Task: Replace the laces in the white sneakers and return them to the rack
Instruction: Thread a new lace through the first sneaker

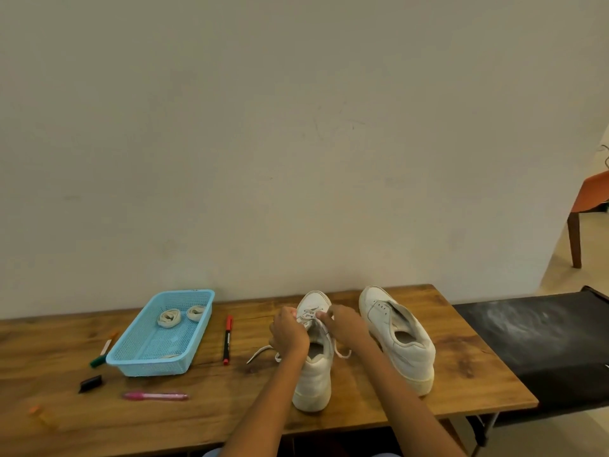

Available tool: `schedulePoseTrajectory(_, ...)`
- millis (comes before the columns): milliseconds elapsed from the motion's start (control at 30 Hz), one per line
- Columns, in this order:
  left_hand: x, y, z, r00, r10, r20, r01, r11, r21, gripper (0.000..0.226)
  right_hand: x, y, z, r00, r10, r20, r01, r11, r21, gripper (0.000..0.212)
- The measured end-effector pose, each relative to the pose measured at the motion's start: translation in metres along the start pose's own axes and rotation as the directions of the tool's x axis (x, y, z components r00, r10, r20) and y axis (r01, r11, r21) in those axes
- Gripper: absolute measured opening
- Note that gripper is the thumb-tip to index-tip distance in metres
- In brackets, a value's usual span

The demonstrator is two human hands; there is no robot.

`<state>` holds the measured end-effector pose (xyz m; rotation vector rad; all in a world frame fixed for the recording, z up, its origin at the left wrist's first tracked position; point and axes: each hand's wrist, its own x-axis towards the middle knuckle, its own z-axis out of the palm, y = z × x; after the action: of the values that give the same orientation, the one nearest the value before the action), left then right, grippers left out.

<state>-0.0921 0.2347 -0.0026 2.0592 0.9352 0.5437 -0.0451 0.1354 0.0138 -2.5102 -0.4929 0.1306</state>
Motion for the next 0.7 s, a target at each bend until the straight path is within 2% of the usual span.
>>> schedulePoseTrajectory(67, 0.001, -0.002, 0.001, 1.0, -0.021, 0.0, 0.021, 1.0, -0.02, 0.023, -0.001, -0.001, 0.001, 1.0, 0.013, 0.019, -0.012, 0.999, -0.036, 0.034)
schedulePoseTrajectory(133, 0.001, -0.003, 0.001, 0.999, -0.039, 0.002, 0.039, 0.998, -0.042, 0.023, 0.0, 0.003, -0.007, 0.991, 0.084, -0.103, -0.077, 0.995, 0.063, 0.032)
schedulePoseTrajectory(200, 0.002, -0.003, 0.001, 0.999, -0.049, 0.006, 0.05, 0.997, -0.059, 0.023, 0.001, 0.011, -0.017, 0.946, 0.205, -0.251, -0.18, 0.977, 0.119, 0.033)
schedulePoseTrajectory(300, 0.004, -0.006, 0.003, 0.998, -0.056, 0.01, 0.057, 0.993, -0.107, 0.019, -0.002, 0.019, -0.017, 0.941, 0.203, -0.271, -0.235, 0.968, -0.093, 0.029)
schedulePoseTrajectory(367, 0.006, -0.008, 0.005, 0.998, -0.045, 0.039, 0.05, 0.989, -0.136, 0.015, -0.002, 0.02, -0.014, 0.972, 0.123, -0.2, -0.16, 0.97, -0.181, 0.032)
schedulePoseTrajectory(400, 0.007, -0.009, 0.005, 0.997, -0.037, 0.069, 0.046, 0.991, -0.129, 0.016, -0.002, 0.02, -0.014, 0.987, 0.065, -0.146, -0.089, 0.982, -0.168, 0.032)
schedulePoseTrajectory(500, 0.011, -0.008, 0.003, 0.98, -0.022, 0.198, 0.024, 1.0, -0.007, 0.029, -0.002, 0.011, -0.012, 0.995, -0.101, -0.025, 0.096, 0.985, -0.143, 0.033)
schedulePoseTrajectory(600, 0.014, -0.005, 0.001, 0.966, -0.029, 0.258, 0.008, 0.996, 0.085, 0.036, -0.002, 0.004, -0.006, 0.989, -0.144, -0.016, 0.135, 0.956, -0.26, 0.028)
schedulePoseTrajectory(700, 0.017, -0.004, 0.001, 0.958, -0.076, 0.276, 0.038, 0.989, 0.142, 0.036, 0.003, 0.004, -0.004, 0.988, -0.157, 0.002, 0.151, 0.943, -0.296, 0.026)
